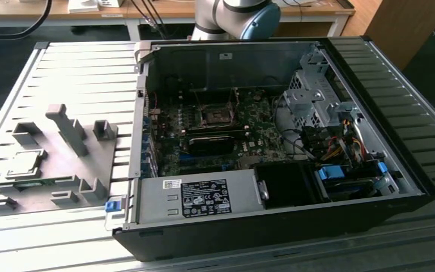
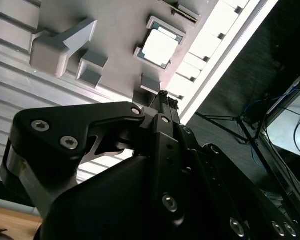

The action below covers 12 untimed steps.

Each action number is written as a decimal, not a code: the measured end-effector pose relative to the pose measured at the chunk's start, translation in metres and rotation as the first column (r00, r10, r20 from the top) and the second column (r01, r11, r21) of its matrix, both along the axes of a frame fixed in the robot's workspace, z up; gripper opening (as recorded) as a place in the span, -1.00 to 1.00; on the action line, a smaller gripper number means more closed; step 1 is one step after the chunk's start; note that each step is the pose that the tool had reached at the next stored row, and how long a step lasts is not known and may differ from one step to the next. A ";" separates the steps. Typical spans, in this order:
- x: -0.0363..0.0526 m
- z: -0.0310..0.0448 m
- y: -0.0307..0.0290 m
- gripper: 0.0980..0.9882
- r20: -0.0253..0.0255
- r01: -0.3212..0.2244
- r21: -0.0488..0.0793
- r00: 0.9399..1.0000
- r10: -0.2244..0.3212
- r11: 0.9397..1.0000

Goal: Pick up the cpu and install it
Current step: 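Pick up the cpu and move it towards the insertion slot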

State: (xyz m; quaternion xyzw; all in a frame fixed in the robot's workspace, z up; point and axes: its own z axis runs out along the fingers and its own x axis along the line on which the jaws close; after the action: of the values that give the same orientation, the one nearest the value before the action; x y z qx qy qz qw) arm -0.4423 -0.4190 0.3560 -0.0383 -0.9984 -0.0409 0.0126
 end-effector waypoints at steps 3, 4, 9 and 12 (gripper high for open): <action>0.0001 -0.0009 -0.0014 -0.70 0.000 0.000 0.000 1.000 0.000 1.000; 0.0000 -0.0014 -0.0019 -0.70 0.000 -0.001 0.000 1.000 0.001 1.000; 0.0000 -0.0050 -0.0051 -0.17 -0.001 -0.023 0.000 1.000 0.023 1.000; -0.0001 -0.0099 -0.0055 0.09 -0.002 -0.049 0.000 0.999 0.049 0.999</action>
State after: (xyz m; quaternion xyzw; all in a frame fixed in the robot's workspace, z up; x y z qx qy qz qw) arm -0.4423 -0.4245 0.3460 -0.0139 -0.9990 -0.0405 0.0144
